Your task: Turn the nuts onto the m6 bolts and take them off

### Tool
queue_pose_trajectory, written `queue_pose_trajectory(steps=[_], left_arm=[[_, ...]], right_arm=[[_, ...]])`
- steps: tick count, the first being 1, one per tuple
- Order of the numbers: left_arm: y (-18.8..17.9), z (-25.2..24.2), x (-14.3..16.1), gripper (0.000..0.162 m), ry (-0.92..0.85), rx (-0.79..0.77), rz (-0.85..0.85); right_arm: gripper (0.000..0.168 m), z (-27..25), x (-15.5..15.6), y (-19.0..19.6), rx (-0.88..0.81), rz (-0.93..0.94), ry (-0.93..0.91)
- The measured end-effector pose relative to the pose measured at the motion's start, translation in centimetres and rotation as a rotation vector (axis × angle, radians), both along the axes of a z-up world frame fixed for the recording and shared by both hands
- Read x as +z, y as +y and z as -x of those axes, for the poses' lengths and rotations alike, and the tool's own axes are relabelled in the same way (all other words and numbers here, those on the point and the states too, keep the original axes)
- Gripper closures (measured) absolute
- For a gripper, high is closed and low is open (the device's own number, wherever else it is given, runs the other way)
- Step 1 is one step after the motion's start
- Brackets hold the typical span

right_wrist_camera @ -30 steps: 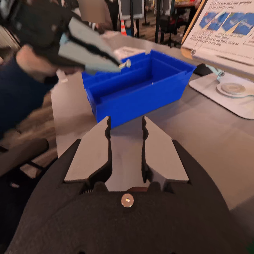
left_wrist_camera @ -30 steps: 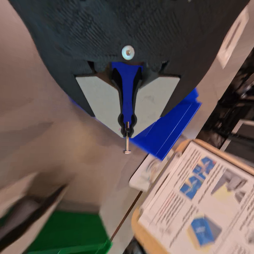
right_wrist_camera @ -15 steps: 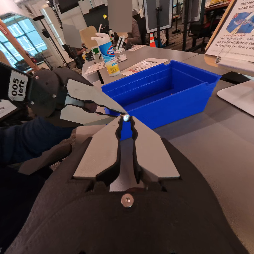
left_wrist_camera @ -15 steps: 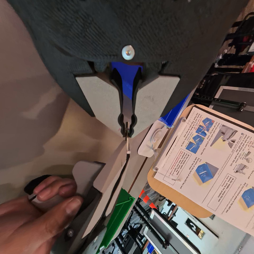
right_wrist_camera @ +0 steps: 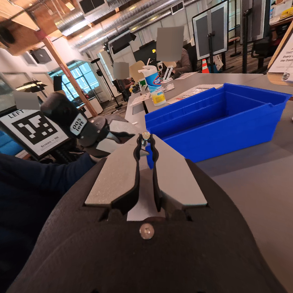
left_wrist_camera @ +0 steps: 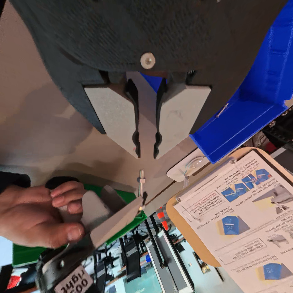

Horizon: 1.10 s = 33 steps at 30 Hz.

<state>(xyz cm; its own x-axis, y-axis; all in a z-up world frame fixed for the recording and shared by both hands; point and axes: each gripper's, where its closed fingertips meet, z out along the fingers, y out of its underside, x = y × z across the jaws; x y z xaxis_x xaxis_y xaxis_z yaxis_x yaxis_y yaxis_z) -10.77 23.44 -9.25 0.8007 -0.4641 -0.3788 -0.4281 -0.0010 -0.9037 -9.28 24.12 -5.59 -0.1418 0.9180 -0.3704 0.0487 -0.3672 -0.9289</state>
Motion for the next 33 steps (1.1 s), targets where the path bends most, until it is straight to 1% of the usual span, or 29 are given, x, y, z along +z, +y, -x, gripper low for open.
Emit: queue_pose_trajectory(steps=[2,4,5,6,7,11,15,18,20,22,26,29,30,32,33], left_arm=[[0.3,0.1,-0.4,0.138,0.011,0.008,0.016],[-0.1,-0.9,0.0,0.144,-0.036,-0.062,-0.004],[-0.4,-1.5,0.3,0.149,-0.074,-0.102,-0.011],[-0.5,-1.8,0.5,0.157,-0.104,-0.129,-0.008],[-0.6,-1.9,0.6,0.162,-0.123,-0.139,-0.005],[-0.7,-1.3,1.2,0.162,-0.158,-0.15,0.0],[-1.1,-0.6,2.2,0.162,-0.239,-0.166,0.003],[-1.2,-0.3,3.3,0.162,-0.349,-0.179,-0.014],[-1.7,-0.6,4.4,0.162,-0.468,-0.239,-0.01],[-1.9,-0.8,4.8,0.162,-0.538,-0.275,0.008],[-1.9,-0.9,4.7,0.162,-0.554,-0.282,0.007],[-2.0,-1.4,4.3,0.146,-0.548,-0.304,0.036],[-2.0,-1.6,4.1,0.144,-0.539,-0.308,0.042],[-1.9,-1.6,4.0,0.147,-0.539,-0.308,0.04],[-1.8,-1.7,4.0,0.158,-0.536,-0.314,0.041]], right_arm=[[0.161,0.0,0.2,-0.6,0.034,0.008,0.011],[0.162,0.1,0.3,-0.8,0.039,0.01,0.018],[0.162,0.1,0.3,-0.8,0.041,0.011,0.021],[0.161,0.2,0.3,-0.9,0.046,0.014,0.025],[0.161,0.1,0.4,-1.0,0.053,0.016,0.028],[0.161,0.1,0.1,-1.1,0.07,0.032,0.018],[0.161,0.2,-0.2,-1.5,0.103,0.052,0.015],[0.161,0.6,-0.7,-1.8,0.116,0.05,-0.007],[0.161,1.0,-0.9,-2.3,0.128,0.048,-0.01],[0.161,1.3,-1.0,-2.7,0.119,0.025,-0.011],[0.162,1.6,-1.4,-3.2,0.141,0.017,-0.033],[0.162,1.5,-1.2,-3.1,0.13,0.012,-0.027],[0.162,1.4,-1.1,-3.1,0.131,0.013,-0.023],[0.162,1.4,-1.3,-3.1,0.139,0.022,-0.033],[0.162,1.4,-1.4,-3.3,0.148,0.025,-0.035]])
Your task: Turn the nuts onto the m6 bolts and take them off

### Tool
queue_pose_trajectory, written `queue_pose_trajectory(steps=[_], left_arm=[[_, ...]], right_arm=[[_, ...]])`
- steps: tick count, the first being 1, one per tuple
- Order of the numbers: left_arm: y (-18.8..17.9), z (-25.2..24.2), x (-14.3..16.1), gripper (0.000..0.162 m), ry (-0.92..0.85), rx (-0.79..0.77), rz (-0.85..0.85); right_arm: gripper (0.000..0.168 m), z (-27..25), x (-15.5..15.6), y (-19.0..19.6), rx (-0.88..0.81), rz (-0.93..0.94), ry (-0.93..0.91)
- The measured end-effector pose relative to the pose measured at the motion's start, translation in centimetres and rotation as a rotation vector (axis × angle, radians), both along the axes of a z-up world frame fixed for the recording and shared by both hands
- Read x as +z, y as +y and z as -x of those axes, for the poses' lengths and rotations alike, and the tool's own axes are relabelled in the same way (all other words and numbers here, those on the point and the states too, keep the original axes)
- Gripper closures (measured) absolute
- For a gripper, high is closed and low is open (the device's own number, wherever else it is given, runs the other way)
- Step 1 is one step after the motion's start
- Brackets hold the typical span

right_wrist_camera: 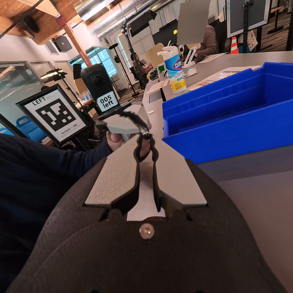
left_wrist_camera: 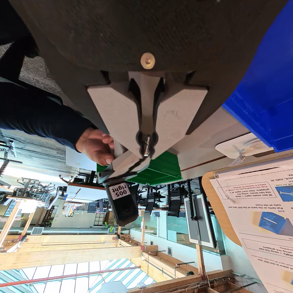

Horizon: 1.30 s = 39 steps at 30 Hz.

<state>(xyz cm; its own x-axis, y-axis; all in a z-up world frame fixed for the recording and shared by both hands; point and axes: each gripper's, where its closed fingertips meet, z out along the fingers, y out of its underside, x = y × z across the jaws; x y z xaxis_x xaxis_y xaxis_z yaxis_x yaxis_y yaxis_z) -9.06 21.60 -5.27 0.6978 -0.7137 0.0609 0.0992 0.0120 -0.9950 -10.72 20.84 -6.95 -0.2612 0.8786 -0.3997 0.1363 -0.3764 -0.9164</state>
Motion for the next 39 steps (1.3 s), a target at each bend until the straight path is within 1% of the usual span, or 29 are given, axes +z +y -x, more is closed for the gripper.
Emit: queue_pose_trajectory(steps=[1,5,7,9,12,13,14,15,17,19,21,24,30,36,39], left_arm=[[-0.1,-0.1,0.1,0.162,0.003,-0.009,-0.009],[0.4,-0.2,-0.4,0.162,0.077,0.0,-0.003],[0.4,0.2,0.0,0.162,0.066,0.004,-0.01],[0.3,1.1,0.8,0.162,0.017,0.01,-0.013],[0.3,2.4,0.9,0.154,-0.03,0.009,0.018],[0.4,2.7,0.6,0.146,-0.029,0.009,0.039],[0.4,2.9,0.4,0.143,-0.035,0.005,0.053],[0.2,3.0,0.3,0.142,-0.043,-0.009,0.064],[0.0,2.8,0.0,0.133,-0.049,-0.04,0.083],[-0.2,2.7,-0.2,0.128,-0.036,-0.05,0.08],[-0.2,2.5,-0.3,0.129,-0.022,-0.054,0.069],[-0.2,1.9,-0.2,0.141,-0.031,-0.06,0.05],[-0.3,0.3,0.2,0.155,-0.078,-0.086,-0.015],[-0.8,0.2,1.5,0.155,-0.21,-0.119,-0.108],[-0.7,0.3,1.7,0.155,-0.177,-0.099,-0.137]], right_arm=[[0.162,0.1,-0.1,-0.1,0.003,-0.004,-0.006],[0.162,0.4,-0.4,-0.2,-0.018,-0.03,-0.023],[0.162,0.2,-0.4,0.1,-0.025,-0.03,-0.022],[0.162,0.0,-0.1,0.6,-0.045,-0.02,-0.01],[0.162,-0.4,0.5,1.2,-0.049,0.037,0.026],[0.162,-0.5,0.6,1.3,-0.046,0.058,0.031],[0.162,-0.5,0.5,1.5,-0.05,0.068,0.029],[0.162,-0.5,0.5,1.6,-0.054,0.068,0.028],[0.162,-0.5,0.7,1.6,-0.062,0.067,0.039],[0.162,-0.6,0.8,1.8,-0.07,0.074,0.05],[0.162,-0.7,1.1,1.9,-0.06,0.1,0.067],[0.162,-0.8,1.3,1.5,-0.026,0.128,0.082],[0.162,-0.3,0.9,0.4,0.01,0.127,0.064],[0.162,-0.4,1.4,-0.2,0.067,0.19,0.087],[0.162,0.0,0.7,-0.8,0.092,0.195,0.05]])
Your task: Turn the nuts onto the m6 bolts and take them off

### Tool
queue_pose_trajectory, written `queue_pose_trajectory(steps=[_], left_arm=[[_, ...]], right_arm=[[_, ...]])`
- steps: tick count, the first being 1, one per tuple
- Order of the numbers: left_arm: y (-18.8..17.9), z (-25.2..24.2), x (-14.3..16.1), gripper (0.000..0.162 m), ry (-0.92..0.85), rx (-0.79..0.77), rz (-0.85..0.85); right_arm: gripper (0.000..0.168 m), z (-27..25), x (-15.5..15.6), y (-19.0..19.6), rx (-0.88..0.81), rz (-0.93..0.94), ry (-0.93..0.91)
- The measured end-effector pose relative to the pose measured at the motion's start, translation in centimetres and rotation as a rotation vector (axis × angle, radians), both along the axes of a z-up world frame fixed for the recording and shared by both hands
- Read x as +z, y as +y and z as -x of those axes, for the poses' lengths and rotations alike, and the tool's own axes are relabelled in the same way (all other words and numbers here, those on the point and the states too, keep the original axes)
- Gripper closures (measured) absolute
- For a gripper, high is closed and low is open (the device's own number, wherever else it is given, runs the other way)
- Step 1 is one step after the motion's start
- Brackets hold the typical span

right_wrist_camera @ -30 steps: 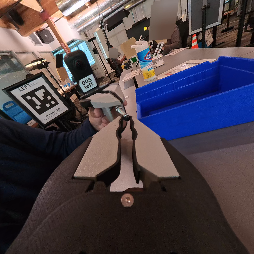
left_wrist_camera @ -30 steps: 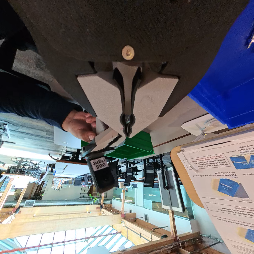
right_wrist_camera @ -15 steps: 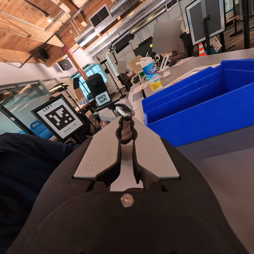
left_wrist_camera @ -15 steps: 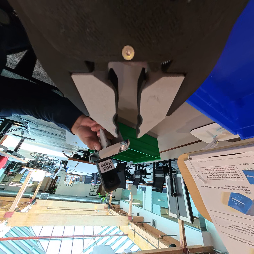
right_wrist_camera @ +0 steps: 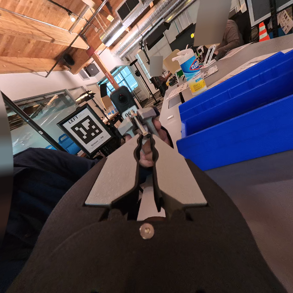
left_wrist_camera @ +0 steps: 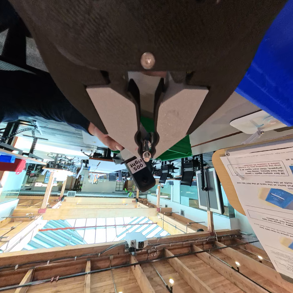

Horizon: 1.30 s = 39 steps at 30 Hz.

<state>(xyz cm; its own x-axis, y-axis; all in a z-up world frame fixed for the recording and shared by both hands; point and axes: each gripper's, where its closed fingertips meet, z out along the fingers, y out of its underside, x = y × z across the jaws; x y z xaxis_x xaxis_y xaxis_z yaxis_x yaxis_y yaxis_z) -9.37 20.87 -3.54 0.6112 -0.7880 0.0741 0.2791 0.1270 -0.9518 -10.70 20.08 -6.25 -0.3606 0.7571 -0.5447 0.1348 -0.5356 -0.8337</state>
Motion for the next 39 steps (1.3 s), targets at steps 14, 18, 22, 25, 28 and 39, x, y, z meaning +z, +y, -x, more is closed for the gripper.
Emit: queue_pose_trajectory(steps=[14,18,22,25,28,39], left_arm=[[0.5,-1.6,-2.1,0.159,0.208,-0.041,0.135],[0.1,-0.9,-2.3,0.16,0.172,-0.081,0.174],[0.9,-0.2,-3.4,0.16,0.312,0.018,0.178],[1.9,0.2,-3.6,0.16,0.394,0.108,0.174],[3.5,0.2,-4.0,0.16,0.432,0.181,0.207],[5.2,-1.7,-5.6,0.16,0.553,0.27,0.186]], right_arm=[[0.161,0.8,-1.8,-1.1,-0.001,-0.117,-0.093],[0.161,0.8,-1.7,-0.8,-0.011,-0.119,-0.093],[0.149,0.9,-2.5,0.0,-0.046,-0.14,-0.132],[0.145,0.2,-2.2,2.0,-0.144,-0.177,-0.129],[0.139,-0.9,-0.2,3.5,-0.245,-0.215,-0.038],[0.148,-0.8,-1.1,5.2,-0.388,-0.363,-0.114]])
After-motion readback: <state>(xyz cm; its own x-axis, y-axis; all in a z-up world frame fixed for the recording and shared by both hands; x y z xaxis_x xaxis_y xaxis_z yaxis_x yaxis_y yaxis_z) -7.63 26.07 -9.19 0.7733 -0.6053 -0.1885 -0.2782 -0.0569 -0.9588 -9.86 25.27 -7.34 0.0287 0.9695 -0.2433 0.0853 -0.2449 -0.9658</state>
